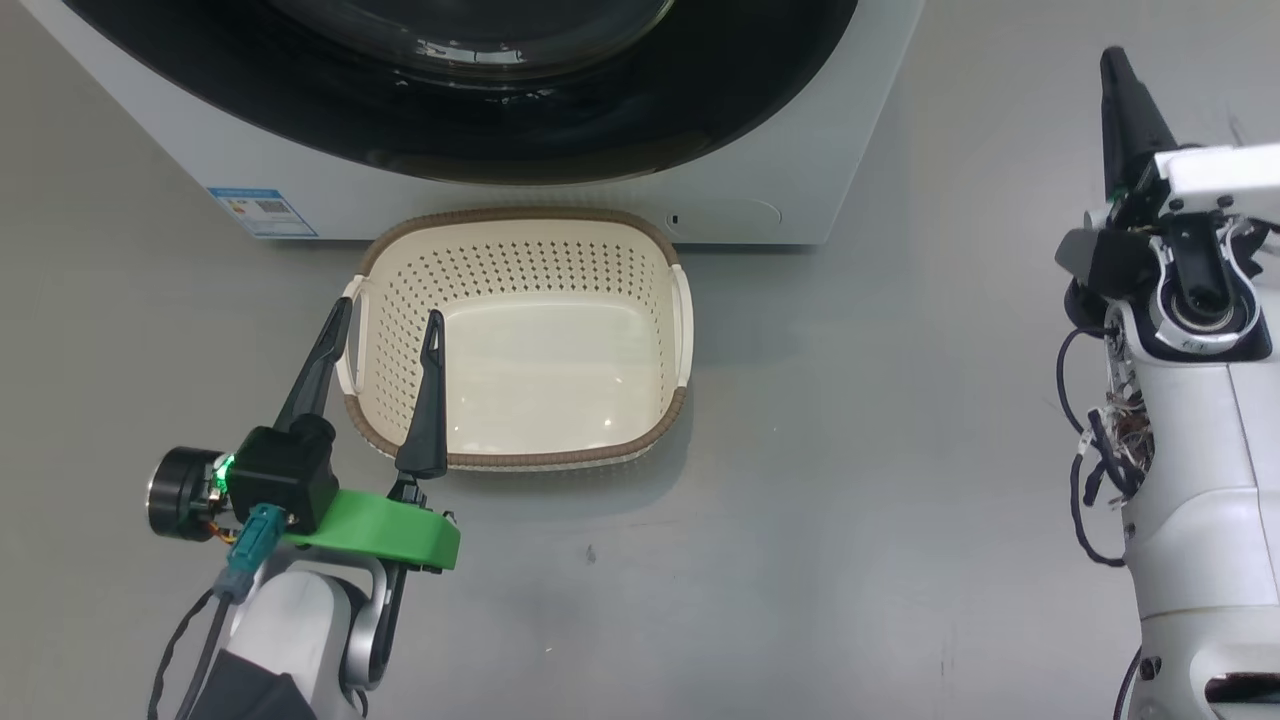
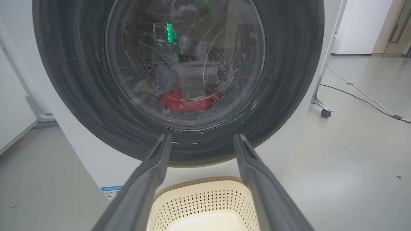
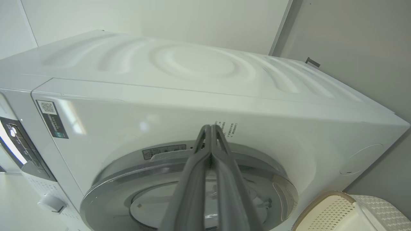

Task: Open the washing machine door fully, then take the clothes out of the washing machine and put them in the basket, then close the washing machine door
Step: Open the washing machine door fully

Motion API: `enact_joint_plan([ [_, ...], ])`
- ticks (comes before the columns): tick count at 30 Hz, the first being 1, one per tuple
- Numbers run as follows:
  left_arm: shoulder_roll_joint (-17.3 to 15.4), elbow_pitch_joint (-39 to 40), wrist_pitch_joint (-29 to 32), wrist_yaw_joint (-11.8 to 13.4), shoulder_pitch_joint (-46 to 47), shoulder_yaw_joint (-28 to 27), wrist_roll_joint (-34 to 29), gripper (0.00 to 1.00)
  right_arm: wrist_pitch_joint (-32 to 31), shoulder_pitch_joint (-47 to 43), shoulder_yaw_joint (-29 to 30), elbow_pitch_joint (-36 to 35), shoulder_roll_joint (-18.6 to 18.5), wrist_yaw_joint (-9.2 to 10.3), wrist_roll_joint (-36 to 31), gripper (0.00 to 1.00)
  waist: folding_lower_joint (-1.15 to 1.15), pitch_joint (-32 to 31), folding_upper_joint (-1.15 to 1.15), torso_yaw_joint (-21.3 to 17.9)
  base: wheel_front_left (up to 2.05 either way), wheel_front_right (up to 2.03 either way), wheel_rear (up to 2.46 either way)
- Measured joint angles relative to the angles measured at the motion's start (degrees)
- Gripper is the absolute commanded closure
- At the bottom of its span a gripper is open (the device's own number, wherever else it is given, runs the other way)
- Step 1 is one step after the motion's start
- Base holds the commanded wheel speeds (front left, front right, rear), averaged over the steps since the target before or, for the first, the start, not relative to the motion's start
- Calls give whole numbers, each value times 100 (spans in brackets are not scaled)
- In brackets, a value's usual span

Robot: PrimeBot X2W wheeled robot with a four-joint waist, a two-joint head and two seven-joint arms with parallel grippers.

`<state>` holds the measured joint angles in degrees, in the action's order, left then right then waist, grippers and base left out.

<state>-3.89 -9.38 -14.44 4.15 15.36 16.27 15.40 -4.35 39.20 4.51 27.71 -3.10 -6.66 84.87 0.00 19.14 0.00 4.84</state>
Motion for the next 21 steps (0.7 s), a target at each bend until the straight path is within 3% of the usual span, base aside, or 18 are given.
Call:
enact_joint_plan([
  [8,53,86,0,-42,233,18,-42,0,-604,836,4,68,-44,0,257,100,0,405,0,122,0,0,0],
  [21,107,103,0,-92,523,71,-74,0,-1641,1807,-361,425,-499,81,349,100,0,888,0,321,0,0,0],
])
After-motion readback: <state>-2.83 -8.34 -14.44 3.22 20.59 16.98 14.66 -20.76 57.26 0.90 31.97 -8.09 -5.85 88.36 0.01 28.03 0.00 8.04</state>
